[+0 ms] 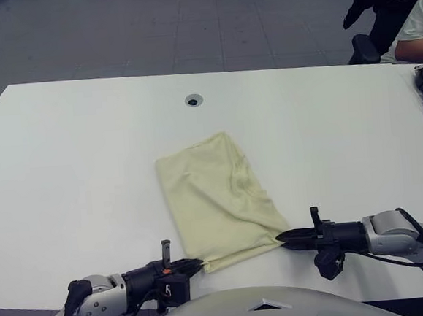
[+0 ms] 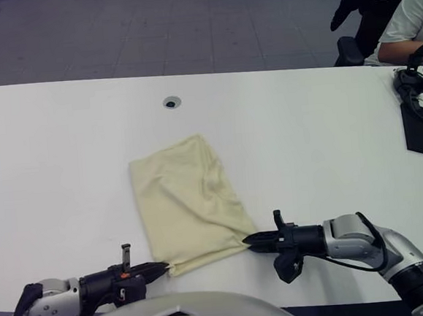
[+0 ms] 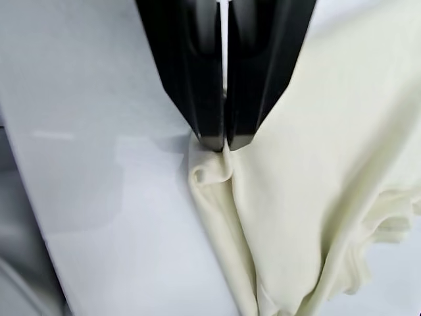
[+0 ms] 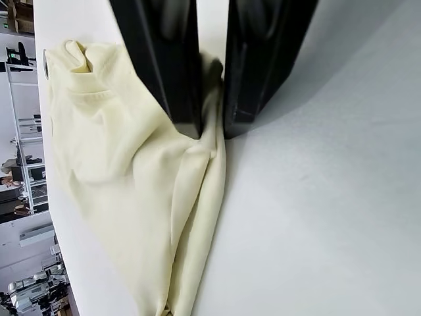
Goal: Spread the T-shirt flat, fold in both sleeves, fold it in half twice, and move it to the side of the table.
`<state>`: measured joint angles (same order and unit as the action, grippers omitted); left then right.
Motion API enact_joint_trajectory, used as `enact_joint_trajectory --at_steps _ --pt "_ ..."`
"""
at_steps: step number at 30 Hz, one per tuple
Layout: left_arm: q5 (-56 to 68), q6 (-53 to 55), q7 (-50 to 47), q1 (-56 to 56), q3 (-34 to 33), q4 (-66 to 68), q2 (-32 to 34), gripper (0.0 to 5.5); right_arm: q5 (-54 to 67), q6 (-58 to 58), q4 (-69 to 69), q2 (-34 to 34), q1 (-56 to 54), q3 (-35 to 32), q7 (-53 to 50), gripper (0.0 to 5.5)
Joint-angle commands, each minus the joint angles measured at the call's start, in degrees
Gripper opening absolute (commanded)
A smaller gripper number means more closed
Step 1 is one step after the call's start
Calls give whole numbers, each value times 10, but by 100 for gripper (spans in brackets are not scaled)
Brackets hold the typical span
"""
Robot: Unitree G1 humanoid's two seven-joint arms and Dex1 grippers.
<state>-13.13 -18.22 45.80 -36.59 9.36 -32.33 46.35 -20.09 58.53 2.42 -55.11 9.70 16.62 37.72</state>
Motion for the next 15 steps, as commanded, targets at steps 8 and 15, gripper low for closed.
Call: enact_joint_trajectory --at_steps 8,15 --pt "261 20 118 -101 -123 -53 90 0 529 -351 -253 -191 130 12 216 8" --pt "339 14 212 -183 -222 -106 116 0 739 -449 -331 -248 232 -137 319 7"
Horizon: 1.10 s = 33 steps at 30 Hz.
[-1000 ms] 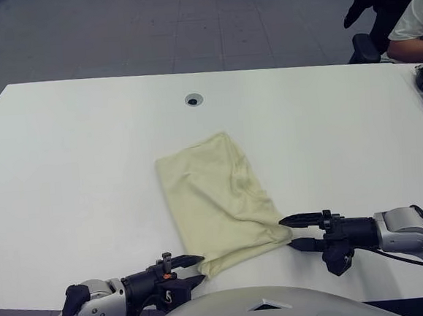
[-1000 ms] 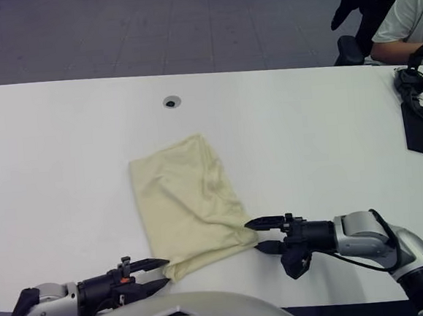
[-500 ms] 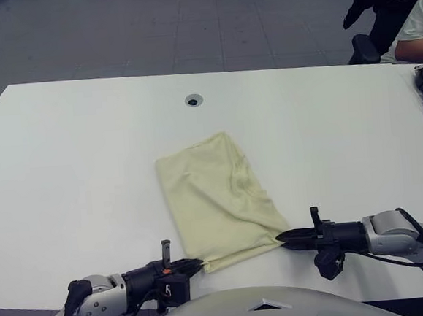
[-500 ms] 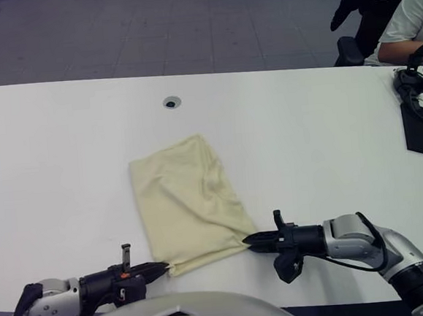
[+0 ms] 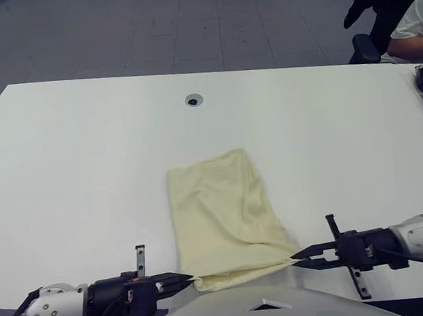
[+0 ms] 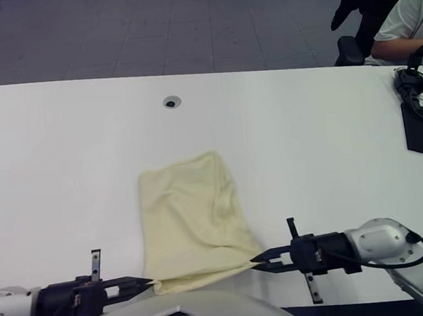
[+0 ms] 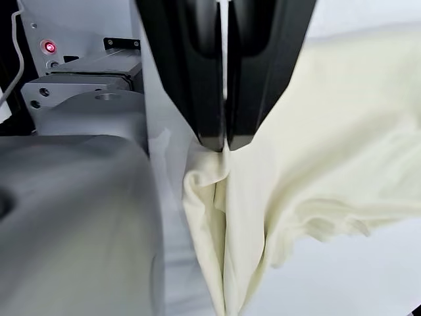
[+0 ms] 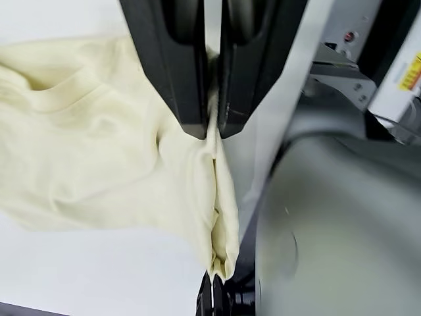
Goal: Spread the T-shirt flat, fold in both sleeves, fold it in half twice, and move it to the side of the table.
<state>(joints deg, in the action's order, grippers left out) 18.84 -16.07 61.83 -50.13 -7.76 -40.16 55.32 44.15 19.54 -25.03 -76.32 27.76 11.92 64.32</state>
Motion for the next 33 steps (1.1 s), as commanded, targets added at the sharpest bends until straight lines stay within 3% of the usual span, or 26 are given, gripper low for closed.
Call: enact_joint_trajectory --at_steps 1,5,9,16,22,29,32,33 --pt "25 -7 62 -54 -61 -32 26 0 103 -75 -62 -34 58 -109 64 7" --pt "72 19 78 -34 -104 -54 32 0 32 -121 -60 -3 19 -127 51 7" --pt "118 62 71 47 -116 -38 39 0 -46 -156 -43 64 -90 -91 18 7" --pt "4 118 4 267 3 78 13 0 -178 -179 57 205 -268 -15 -15 7" --pt "-123 126 -77 438 105 221 -70 0 -255 -152 178 287 -351 11 -16 7" --pt "-136 139 -106 496 142 264 -126 0 -288 -140 280 352 -397 3 -29 7" --pt "-138 142 -118 502 144 285 -140 0 -289 -150 300 374 -396 -9 -48 73" --pt "-138 147 -122 500 143 288 -144 25 -291 -152 306 379 -394 -17 -58 89"
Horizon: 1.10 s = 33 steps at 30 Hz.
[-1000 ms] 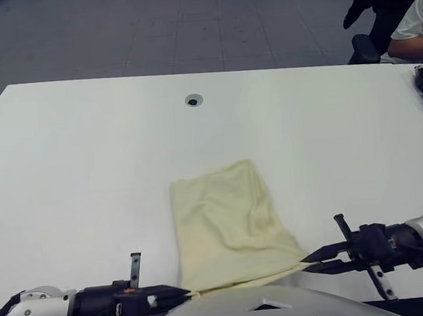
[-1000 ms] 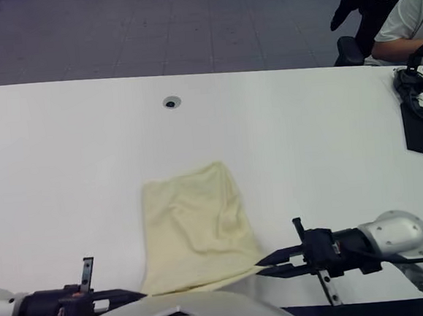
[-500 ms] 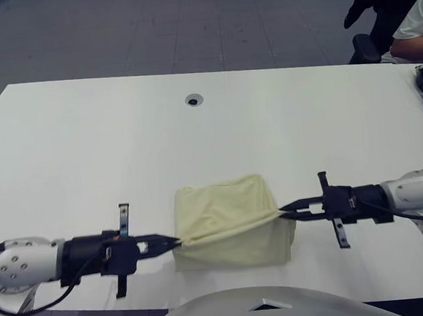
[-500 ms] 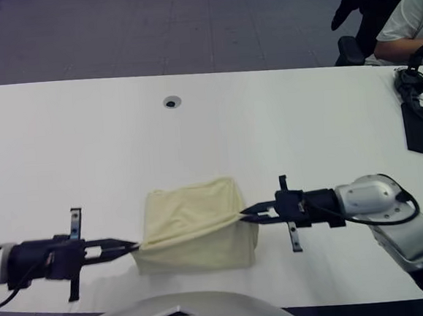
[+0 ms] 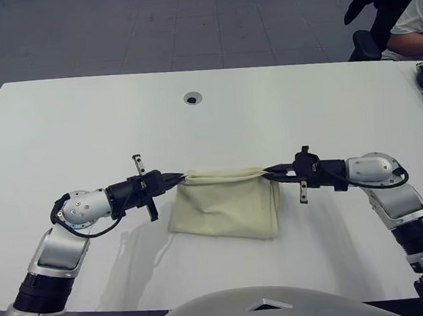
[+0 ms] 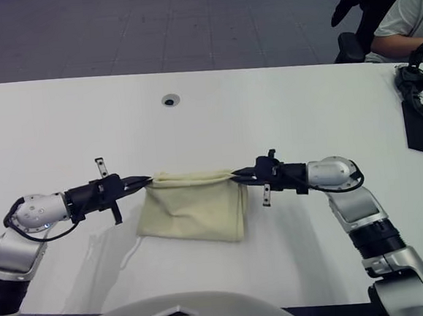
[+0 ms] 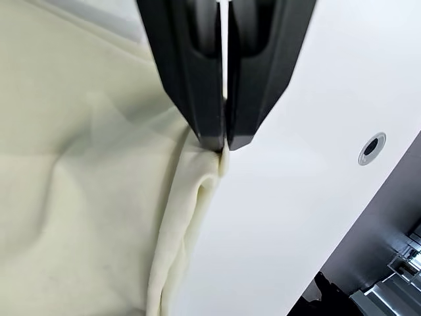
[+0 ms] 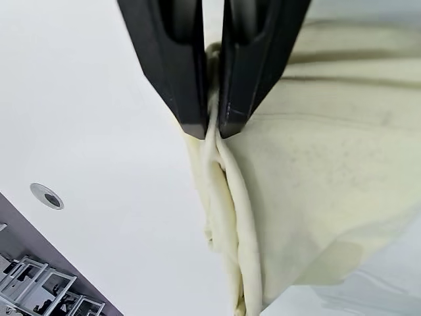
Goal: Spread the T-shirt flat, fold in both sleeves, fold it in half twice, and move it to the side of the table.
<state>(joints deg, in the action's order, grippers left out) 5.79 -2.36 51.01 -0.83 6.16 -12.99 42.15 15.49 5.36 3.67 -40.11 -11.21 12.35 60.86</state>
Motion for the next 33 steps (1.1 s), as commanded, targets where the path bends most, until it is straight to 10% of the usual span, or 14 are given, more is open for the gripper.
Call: enact_joint_trajectory --at_steps 1,7,15,22,26,33 --pt "-8 14 -22 6 1 18 -18 37 -4 -12 23 19 -1 -30 -32 108" --pt "-33 34 -205 83 -26 73 -151 131 21 -28 -40 67 34 -74 -102 197" --pt "-47 55 -341 67 -64 46 -231 270 2 -93 -155 165 49 58 -124 330" --pt "-22 52 -365 45 -90 -39 -250 390 -111 -88 38 223 -24 159 -123 444" --pt "-9 51 -359 23 -87 -68 -260 459 -111 -121 95 204 -12 95 -166 510" --pt "-8 60 -363 -29 -85 -111 -265 539 118 -354 -16 179 104 -236 -299 540"
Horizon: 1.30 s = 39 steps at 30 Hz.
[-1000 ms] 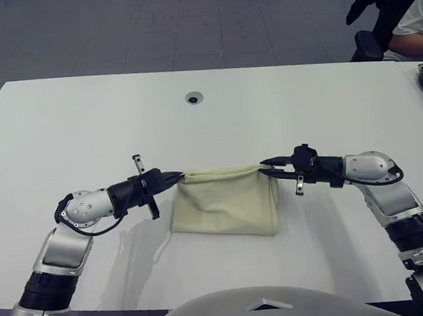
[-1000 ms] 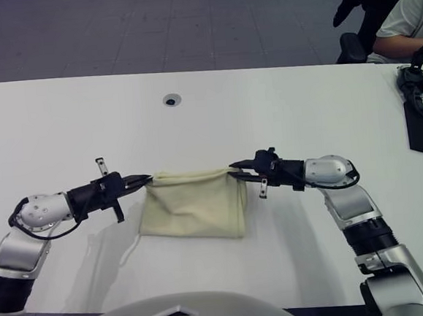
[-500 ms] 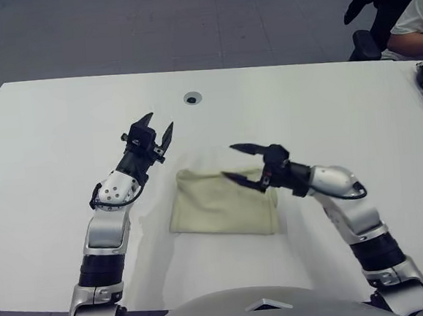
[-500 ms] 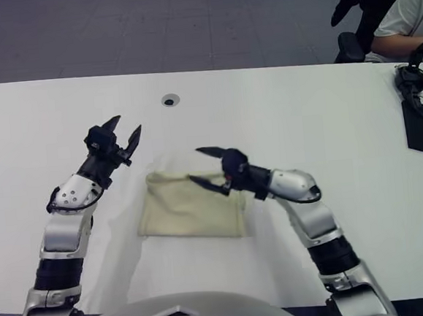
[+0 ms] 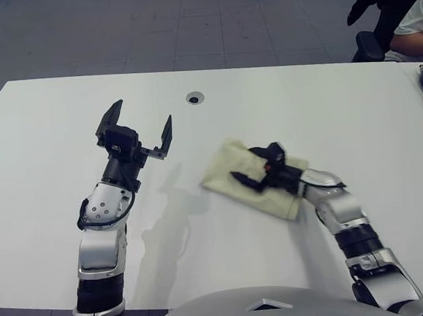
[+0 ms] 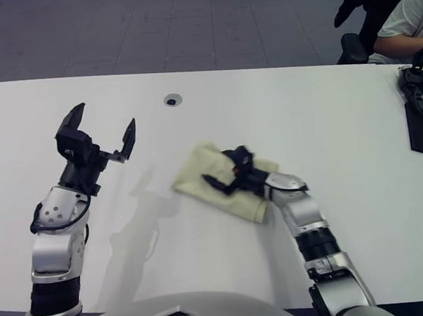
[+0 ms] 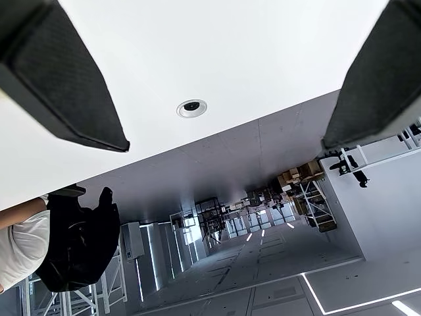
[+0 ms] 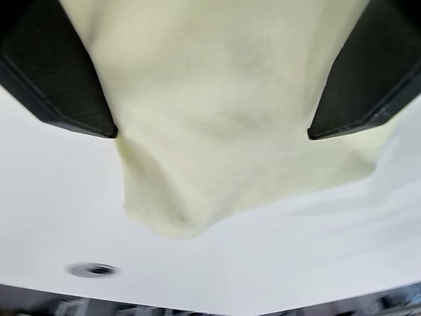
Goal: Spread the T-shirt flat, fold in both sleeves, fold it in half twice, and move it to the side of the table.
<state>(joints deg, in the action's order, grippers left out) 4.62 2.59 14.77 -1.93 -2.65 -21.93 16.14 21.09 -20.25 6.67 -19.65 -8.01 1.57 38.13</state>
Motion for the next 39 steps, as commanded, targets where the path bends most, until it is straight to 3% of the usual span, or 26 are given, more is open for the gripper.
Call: enact_joint_trajectory --at_steps 1,5,8,19,23,26,29,35,39 --pt "9 16 -1 -23 2 -33 -7 539 74 -112 -67 -31 92 -168 -95 540" --pt "3 28 -4 -44 18 -67 -14 539 84 -105 -71 -32 133 -339 -232 540" --pt "-4 22 -11 -50 35 -67 -31 539 81 -86 -48 -15 126 -388 -293 540" --pt "-32 -28 -29 -28 72 -20 -58 539 -76 287 -112 -9 -38 -237 -248 540" --pt "-42 -65 -72 -17 75 11 -101 539 -84 317 -144 70 -33 -178 -282 540" --pt "-32 -86 -96 -25 85 36 -141 539 -107 348 -115 141 29 -99 -280 540" --pt "-62 -138 -92 -34 112 64 -139 539 -109 373 -108 175 81 -65 -273 540" --pt "-118 -203 -133 -31 101 125 -138 539 -118 421 -48 150 61 -115 -293 540" --pt "-106 -222 -140 -22 88 141 -139 539 -113 426 -31 160 57 -115 -303 540"
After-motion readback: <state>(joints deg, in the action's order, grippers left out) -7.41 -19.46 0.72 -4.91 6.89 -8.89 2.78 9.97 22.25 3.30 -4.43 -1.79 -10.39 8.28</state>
